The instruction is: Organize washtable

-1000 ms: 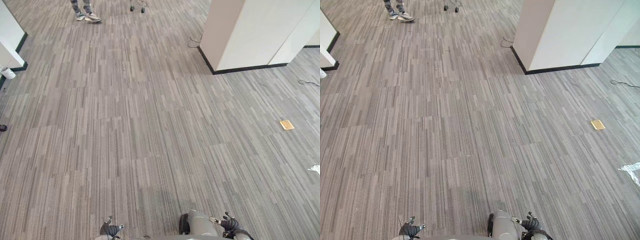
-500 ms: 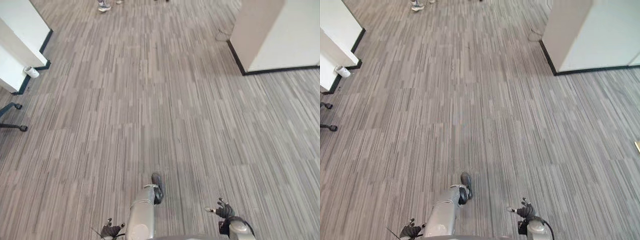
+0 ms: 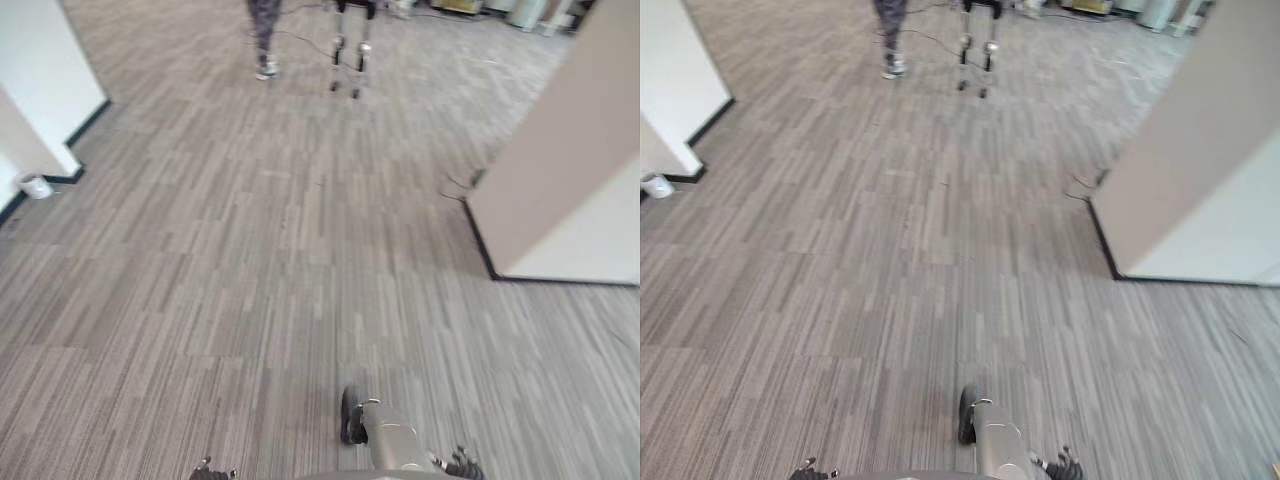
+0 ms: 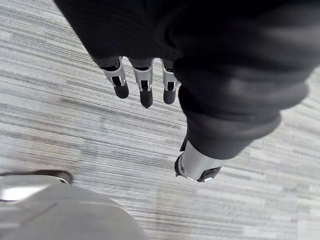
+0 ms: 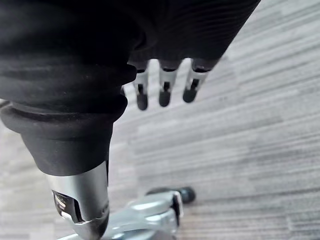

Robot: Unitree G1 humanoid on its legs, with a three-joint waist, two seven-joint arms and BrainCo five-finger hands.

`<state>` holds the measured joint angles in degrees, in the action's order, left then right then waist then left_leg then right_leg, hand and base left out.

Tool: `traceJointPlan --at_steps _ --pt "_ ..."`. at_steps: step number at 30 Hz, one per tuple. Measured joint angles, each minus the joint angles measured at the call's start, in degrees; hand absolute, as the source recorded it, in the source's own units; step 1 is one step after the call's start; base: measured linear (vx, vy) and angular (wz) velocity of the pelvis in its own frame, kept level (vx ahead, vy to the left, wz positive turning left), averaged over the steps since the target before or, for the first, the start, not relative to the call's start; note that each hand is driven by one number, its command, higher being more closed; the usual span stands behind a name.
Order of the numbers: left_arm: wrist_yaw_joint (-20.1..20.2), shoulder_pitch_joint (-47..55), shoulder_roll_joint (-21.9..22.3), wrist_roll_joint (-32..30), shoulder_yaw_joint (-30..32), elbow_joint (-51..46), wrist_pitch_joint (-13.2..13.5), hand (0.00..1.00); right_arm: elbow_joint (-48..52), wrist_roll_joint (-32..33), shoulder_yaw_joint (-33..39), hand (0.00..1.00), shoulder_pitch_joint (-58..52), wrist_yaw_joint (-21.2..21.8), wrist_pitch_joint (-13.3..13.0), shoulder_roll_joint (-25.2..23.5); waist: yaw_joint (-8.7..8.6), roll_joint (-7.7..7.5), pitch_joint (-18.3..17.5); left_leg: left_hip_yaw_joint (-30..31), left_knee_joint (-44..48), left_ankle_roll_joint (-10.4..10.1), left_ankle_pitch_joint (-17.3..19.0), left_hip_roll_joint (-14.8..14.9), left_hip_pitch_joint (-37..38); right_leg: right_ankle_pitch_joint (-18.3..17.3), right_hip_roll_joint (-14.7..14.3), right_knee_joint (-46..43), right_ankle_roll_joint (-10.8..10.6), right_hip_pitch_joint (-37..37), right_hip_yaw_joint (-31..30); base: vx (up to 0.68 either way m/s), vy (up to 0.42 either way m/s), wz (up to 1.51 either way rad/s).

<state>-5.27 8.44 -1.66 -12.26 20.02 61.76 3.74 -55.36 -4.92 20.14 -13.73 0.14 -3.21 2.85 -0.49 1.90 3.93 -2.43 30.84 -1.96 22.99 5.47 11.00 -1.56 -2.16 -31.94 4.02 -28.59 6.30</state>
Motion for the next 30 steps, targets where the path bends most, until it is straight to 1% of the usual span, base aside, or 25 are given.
traceJointPlan --at_steps 1,2,3,4,5,7,8,9,11,13,14,15,16,17,18,19,20,22,24,25,26,27,28,29,30 --pt "0.1 -0.6 0.6 -0.1 1.2 0.0 0.0 0.0 0.0 0.0 0.0 0.0 0.5 0.0 -0.1 0.5 -0.06 0.71 0.2 0.4 6.8 0.6 -4.4 0.3 -2.7 -2.8 -0.3 -0.7 1.2 1.2 -0.3 1.16 -0.116 -0.24" --pt "0.1 -1.2 1.7 -0.1 3.6 -0.4 0.0 0.0 -0.1 -0.1 -0.7 0.0 1.6 0.0 -0.2 1.0 -0.18 1.7 0.4 0.6 21.0 3.0 -20.8 0.9 -9.3 -6.7 -1.3 -0.6 1.2 4.9 -1.1 0.94 -0.075 -0.35" --pt "0.0 -1.5 2.5 0.3 5.4 -1.0 0.1 0.0 -0.4 0.1 -1.1 0.0 2.2 0.0 0.1 1.8 0.29 2.3 0.9 -0.2 33.3 3.8 -26.9 4.3 -15.0 -9.1 -3.2 0.9 2.1 10.1 -2.5 0.91 -0.079 -0.42" --pt "0.0 -1.6 2.6 0.4 5.4 -1.6 0.0 0.0 -0.8 0.1 -1.5 0.0 2.1 -0.1 0.1 2.0 0.95 2.34 1.1 -1.5 38.6 4.6 -25.5 5.8 -17.3 -10.1 -3.9 1.5 2.4 12.9 -3.4 0.85 -0.039 -0.77" --pt "0.0 -1.2 2.2 0.6 5.0 -3.1 0.4 0.0 -1.6 0.4 -2.6 0.0 2.5 -0.8 0.2 1.9 2.86 0.98 1.4 -2.8 45.2 4.5 -21.7 6.6 -23.0 -11.8 -4.3 3.6 3.4 19.5 -6.4 0.8 -0.011 -0.77" --pt "0.0 0.0 1.8 1.3 4.0 -4.1 0.8 0.0 -1.5 1.1 -3.4 0.0 3.4 -1.2 0.3 1.1 4.48 -1.03 1.2 -3.6 43.2 3.3 -17.9 5.7 -29.9 -12.9 -2.9 8.7 3.5 26.2 -9.9 0.81 0.05 -1.0" --pt "0.0 0.3 1.4 1.6 3.5 -4.5 1.0 0.0 -1.3 1.6 -3.6 0.0 4.5 -1.2 0.2 0.5 4.86 -2.11 1.1 -4.5 39.4 2.2 -16.6 5.5 -33.1 -14.6 -1.5 11.6 2.2 29.4 -11.4 0.86 0.113 -1.05" --pt "0.0 0.9 1.5 1.8 3.2 -4.4 1.1 0.0 -1.0 2.1 -3.8 0.0 5.7 -1.1 0.1 0.2 4.76 -1.79 1.3 -5.7 31.1 0.8 -15.3 6.1 -36.6 -16.0 -0.8 14.4 0.7 32.9 -12.7 0.58 0.119 -0.75" --pt "0.0 1.8 1.4 2.4 2.6 -4.3 1.1 0.0 0.1 2.1 -4.6 0.0 5.7 -1.2 0.1 -0.6 4.68 -2.08 1.3 -8.5 15.8 0.6 -14.7 6.5 -38.5 -18.4 0.8 17.1 -0.4 38.0 -14.3 0.75 0.228 -0.48" --pt "-0.1 2.1 1.4 2.6 2.0 -3.6 1.1 0.0 0.6 2.2 -5.4 0.0 5.1 -1.2 -0.3 -1.3 5.78 -1.6 0.6 -9.9 -3.3 -0.8 -16.0 5.5 -37.5 -20.7 2.6 16.6 -1.8 41.8 -16.7 0.9 0.359 -0.68" --pt "0.0 2.3 1.5 2.7 2.0 -3.3 1.1 0.0 0.5 2.1 -5.4 0.0 5.0 -1.1 -0.4 -1.2 6.57 -1.45 0.3 -9.5 -4.6 -0.5 -19.8 5.3 -37.3 -21.7 2.9 14.8 -2.1 41.9 -17.9 0.83 0.409 -0.91" --pt "0.2 3.1 -0.2 2.7 2.1 -2.7 1.1 0.0 0.2 2.1 -5.1 0.0 4.8 -1.1 -0.4 -3.1 7.45 -4.14 -1.1 -10.7 -2.2 1.7 -20.2 2.2 -36.1 -22.8 5.5 8.2 -2.8 41.1 -20.0 0.66 0.327 -0.44" --pt "0.1 3.0 -1.3 2.7 2.1 -2.6 1.1 0.0 0.5 2.0 -3.8 0.0 4.2 -0.9 -0.5 -4.8 6.43 -6.32 -2.2 -11.7 -1.3 3.0 -17.8 0.2 -35.2 -21.2 7.1 0.3 -4.0 38.3 -20.8 1.0 0.416 -0.02" --pt "0.2 2.4 -2.1 2.7 2.1 -2.6 1.4 0.0 0.2 1.9 -1.5 0.0 3.5 -0.3 -0.7 -6.3 5.26 -7.82 -1.8 -12.4 1.7 4.9 -12.9 -2.5 -32.6 -13.1 7.3 -14.3 -8.0 33.7 -22.7 0.67 0.244 0.33" --pt "0.2 2.4 -2.3 2.7 2.1 -2.5 1.4 0.0 -0.1 1.9 -1.3 0.0 3.5 -0.1 -0.7 -6.4 5.08 -8.17 -1.8 -12.6 2.0 5.1 -11.9 -3.0 -31.9 -10.3 7.2 -17.3 -8.7 32.8 -23.2 0.96 0.338 0.08" --pt "0.2 1.8 -3.0 2.7 2.3 -1.4 1.1 0.0 -0.2 2.0 -0.4 0.0 4.0 0.3 -0.8 -6.6 4.43 -8.46 -0.7 -13.8 1.8 6.3 -7.9 -5.2 -26.0 -3.2 8.1 -30.8 -9.6 27.8 -23.4 0.71 0.255 -0.21" --pt "0.2 1.6 -2.7 2.6 2.0 -0.8 0.5 0.0 0.3 2.0 0.5 0.0 4.0 0.8 -1.0 -6.2 3.9 -7.41 -0.1 -14.0 0.6 6.5 -5.6 -5.6 -20.4 -5.3 8.2 -37.3 -7.6 23.9 -20.3 0.83 0.296 -0.26" --pt "0.2 1.5 -2.2 2.6 1.9 -0.7 0.5 0.0 0.7 2.1 0.6 0.0 4.0 1.3 -1.6 -5.4 3.47 -6.43 0.3 -13.9 -2.5 6.6 -4.1 -5.4 -15.3 -8.9 7.3 -38.8 -6.9 19.6 -16.4 0.49 0.156 -0.13" --pt "0.2 0.2 -1.7 2.6 1.9 -0.7 0.5 0.0 3.3 2.1 1.0 0.0 3.6 1.3 -2.3 -4.9 2.46 -4.69 0.0 -12.5 -8.1 5.7 -0.5 -4.0 -6.0 -14.4 3.8 -29.9 -7.1 9.9 -9.1 0.59 0.121 0.04" --pt "0.1 0.1 -1.8 2.5 1.9 -0.7 0.5 0.0 3.6 2.1 1.1 0.0 3.5 1.3 -2.4 -4.9 2.33 -4.71 0.0 -12.3 -8.3 5.5 -0.1 -3.8 -5.2 -14.4 3.5 -27.5 -7.2 8.9 -8.3 0.73 0.056 0.28" --pt "0.1 -0.6 -1.9 2.5 2.2 -0.6 0.5 0.0 3.9 2.0 1.6 0.0 3.4 1.3 -2.8 -4.8 1.6 -5.15 0.3 -11.4 -9.6 4.9 1.4 -3.2 -2.0 -14.1 2.9 -16.6 -7.2 6.7 -5.5 0.76 0.005 0.49" --pt "0.0 -0.7 -1.9 2.5 2.2 -0.6 0.6 0.0 3.3 1.7 1.6 0.0 3.0 1.2 -2.6 -4.1 1.26 -5.24 0.2 -10.7 -11.6 3.6 2.2 -3.2 1.0 -11.6 2.3 -3.8 -6.8 6.2 -4.2 0.81 -0.014 0.56" --pt "0.0 -0.7 -1.7 2.5 2.3 -0.6 0.6 0.0 2.6 1.5 1.6 0.0 2.7 1.1 -2.5 -3.8 1.19 -5.05 0.1 -10.5 -13.0 2.9 2.6 -3.3 2.8 -9.8 2.1 1.7 -6.2 5.9 -3.8 0.79 -0.022 0.64" --pt "-0.1 -0.4 -0.5 2.5 3.2 -0.5 0.5 0.0 0.9 1.0 0.5 0.0 1.9 1.0 -1.8 -2.6 1.1 -3.62 -0.7 -8.6 -14.8 1.1 2.6 -3.0 5.8 -2.5 1.0 3.3 -3.0 6.1 -3.4 0.68 -0.009 0.6" --pt "-0.1 -0.7 0.5 2.5 3.4 -0.4 0.5 0.0 -0.7 1.1 0.5 0.0 1.6 1.0 -1.2 -1.5 0.75 -2.61 -1.0 -7.3 -12.5 0.3 2.1 -1.9 5.7 -1.2 0.2 1.6 -1.4 6.4 -3.1 1.01 -0.012 0.5"
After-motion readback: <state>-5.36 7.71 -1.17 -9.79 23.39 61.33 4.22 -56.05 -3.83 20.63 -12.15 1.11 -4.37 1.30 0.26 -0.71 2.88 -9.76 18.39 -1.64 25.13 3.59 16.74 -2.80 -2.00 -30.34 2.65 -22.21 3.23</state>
